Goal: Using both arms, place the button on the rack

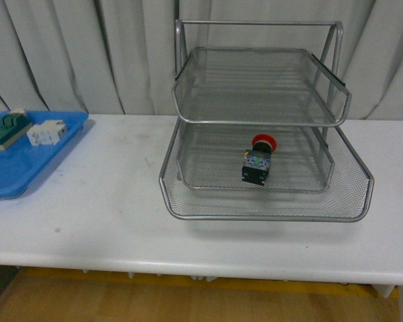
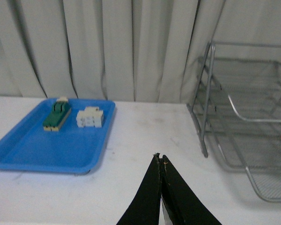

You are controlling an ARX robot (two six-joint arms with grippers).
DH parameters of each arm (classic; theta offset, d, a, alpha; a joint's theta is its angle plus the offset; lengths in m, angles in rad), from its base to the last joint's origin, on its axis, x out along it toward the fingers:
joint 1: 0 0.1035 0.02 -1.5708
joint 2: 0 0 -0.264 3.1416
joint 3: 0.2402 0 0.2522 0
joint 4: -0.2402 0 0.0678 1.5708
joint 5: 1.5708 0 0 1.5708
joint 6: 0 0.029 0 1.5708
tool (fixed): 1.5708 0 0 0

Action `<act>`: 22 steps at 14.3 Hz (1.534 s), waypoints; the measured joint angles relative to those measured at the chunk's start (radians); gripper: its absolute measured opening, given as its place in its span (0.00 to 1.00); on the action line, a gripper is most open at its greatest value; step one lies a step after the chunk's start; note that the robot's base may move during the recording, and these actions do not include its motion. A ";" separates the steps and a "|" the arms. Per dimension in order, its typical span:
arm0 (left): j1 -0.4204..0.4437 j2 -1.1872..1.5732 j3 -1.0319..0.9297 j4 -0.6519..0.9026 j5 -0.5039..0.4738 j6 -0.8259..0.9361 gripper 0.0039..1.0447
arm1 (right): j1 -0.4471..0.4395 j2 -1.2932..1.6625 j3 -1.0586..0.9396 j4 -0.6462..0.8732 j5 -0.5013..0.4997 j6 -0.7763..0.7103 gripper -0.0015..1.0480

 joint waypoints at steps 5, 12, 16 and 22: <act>0.001 -0.152 -0.049 -0.098 0.000 0.000 0.01 | 0.000 0.000 0.000 0.000 0.000 0.000 0.94; 0.001 -0.321 -0.086 -0.216 0.000 0.000 0.01 | 0.000 0.000 0.000 0.000 0.000 0.000 0.94; 0.001 -0.397 -0.086 -0.290 0.000 0.000 0.01 | 0.000 0.000 0.000 0.000 0.000 0.000 0.94; 0.001 -0.571 -0.085 -0.473 0.000 0.001 0.09 | 0.000 0.000 0.000 0.000 0.000 0.000 0.94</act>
